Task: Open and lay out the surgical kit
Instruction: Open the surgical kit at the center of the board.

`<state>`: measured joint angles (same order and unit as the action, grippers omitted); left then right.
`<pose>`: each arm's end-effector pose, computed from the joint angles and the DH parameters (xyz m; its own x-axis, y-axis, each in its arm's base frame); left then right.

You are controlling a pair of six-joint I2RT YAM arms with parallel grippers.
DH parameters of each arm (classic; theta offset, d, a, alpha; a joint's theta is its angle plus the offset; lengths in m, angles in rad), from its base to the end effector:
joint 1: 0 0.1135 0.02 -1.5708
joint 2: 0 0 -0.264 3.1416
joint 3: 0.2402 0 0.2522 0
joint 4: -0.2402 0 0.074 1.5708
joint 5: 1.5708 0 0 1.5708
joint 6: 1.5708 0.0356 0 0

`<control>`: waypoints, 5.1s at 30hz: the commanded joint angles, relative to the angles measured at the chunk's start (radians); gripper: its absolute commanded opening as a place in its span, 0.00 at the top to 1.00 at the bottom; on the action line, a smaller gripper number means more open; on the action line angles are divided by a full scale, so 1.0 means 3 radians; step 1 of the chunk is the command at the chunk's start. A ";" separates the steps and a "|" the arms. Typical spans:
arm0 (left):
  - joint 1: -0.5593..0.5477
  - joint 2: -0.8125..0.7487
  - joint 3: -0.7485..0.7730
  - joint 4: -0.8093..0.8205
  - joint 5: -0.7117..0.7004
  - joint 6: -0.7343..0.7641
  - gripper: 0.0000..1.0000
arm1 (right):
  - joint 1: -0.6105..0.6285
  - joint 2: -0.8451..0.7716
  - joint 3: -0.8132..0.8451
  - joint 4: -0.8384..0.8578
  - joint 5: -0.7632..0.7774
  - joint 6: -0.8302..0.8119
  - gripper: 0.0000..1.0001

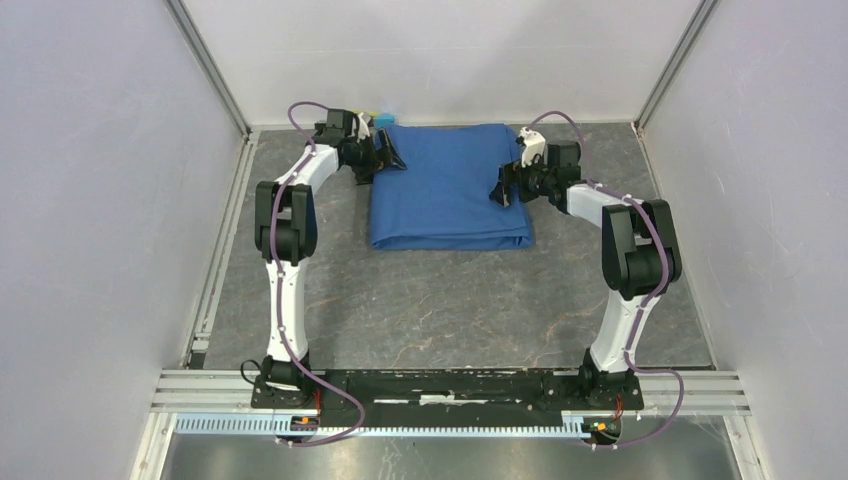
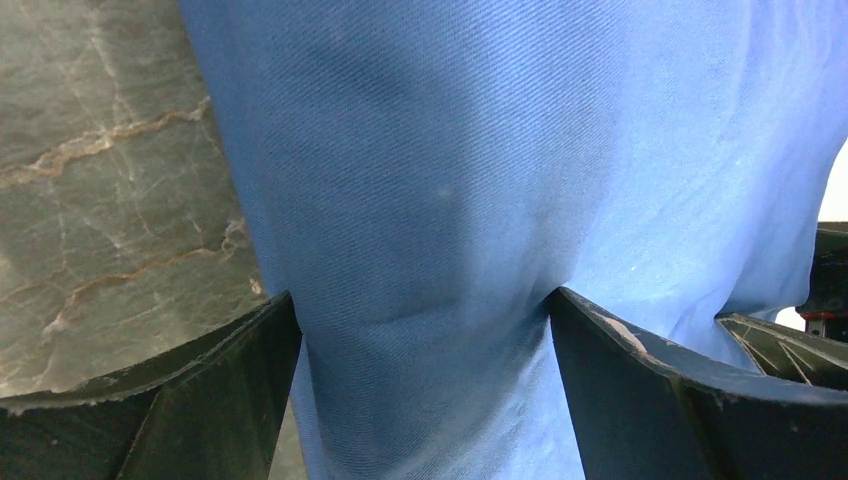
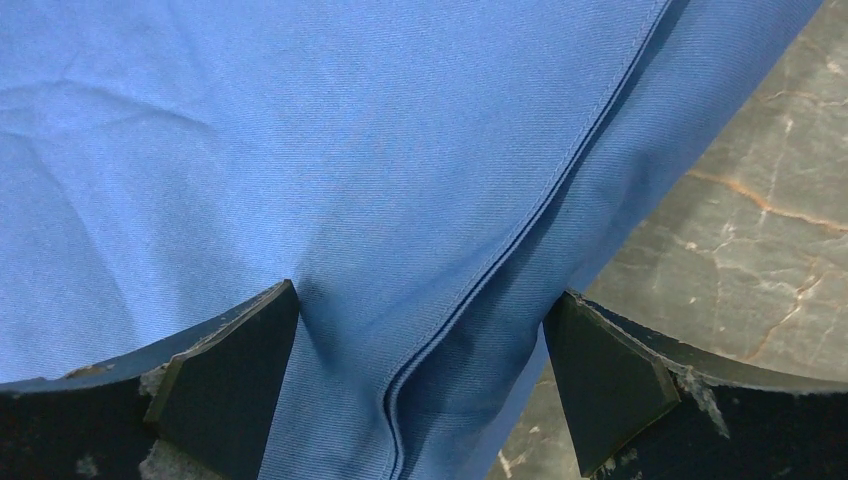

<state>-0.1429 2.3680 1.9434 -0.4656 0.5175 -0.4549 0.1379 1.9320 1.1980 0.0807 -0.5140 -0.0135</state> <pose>0.5150 -0.0919 0.1702 -0.8808 -0.2590 -0.3963 0.0500 0.7815 -0.6219 0.4124 0.0749 0.1771 -0.5951 -0.0945 -0.7980 -0.5145 0.8077 0.2881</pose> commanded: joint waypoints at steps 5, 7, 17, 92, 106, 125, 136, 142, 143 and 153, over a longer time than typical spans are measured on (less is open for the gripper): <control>-0.0225 0.0301 0.0429 0.0212 0.0300 -0.0368 0.03 | 0.0031 0.0182 0.0335 0.0200 -0.0214 -0.0039 0.02; -0.0234 0.0328 0.0498 0.0209 0.0290 -0.0397 0.02 | 0.0027 0.0176 0.0328 0.0198 -0.0210 -0.0050 0.02; -0.0245 0.0286 0.0483 0.0202 0.0231 -0.0378 0.01 | 0.0008 0.0233 0.0533 0.0049 -0.0164 -0.0138 0.02; -0.2428 -0.0293 0.0251 0.0187 -0.1357 0.2722 0.40 | -0.1788 -0.2362 -0.1733 -0.0652 -0.0633 -0.0614 0.03; -0.2427 -0.0377 0.0320 0.0082 -0.1344 0.2702 0.94 | -0.1793 -0.2359 -0.1733 -0.0675 -0.0640 -0.0650 0.04; -0.0849 -0.2511 -0.1224 0.0665 -0.1740 0.1470 0.98 | -0.1790 -0.2398 -0.1712 -0.0687 -0.0716 -0.0625 0.04; 0.1507 -0.4028 -0.3354 0.1213 -0.1664 0.2216 0.97 | -0.1789 -0.2413 -0.1738 -0.0698 -0.0745 -0.0620 0.04; 0.2443 -0.3618 -0.3883 0.1539 -0.1956 0.2752 0.13 | -0.1789 -0.2410 -0.1741 -0.0709 -0.0793 -0.0618 0.04; 0.2574 -0.3540 -0.3900 0.1540 -0.1904 0.2747 0.12 | -0.1785 -0.2428 -0.1740 -0.0709 -0.0797 -0.0629 0.04; 0.2895 -0.3837 -0.3800 0.1304 -0.0825 0.2442 0.00 | -0.0584 -0.2713 -0.1415 -0.0630 0.0112 -0.1201 0.02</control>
<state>0.7322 1.3163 0.7628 -0.0849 0.0597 0.2966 -0.1902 1.1423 0.6895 -0.1516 -0.6102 -0.2661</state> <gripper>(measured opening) 0.992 0.971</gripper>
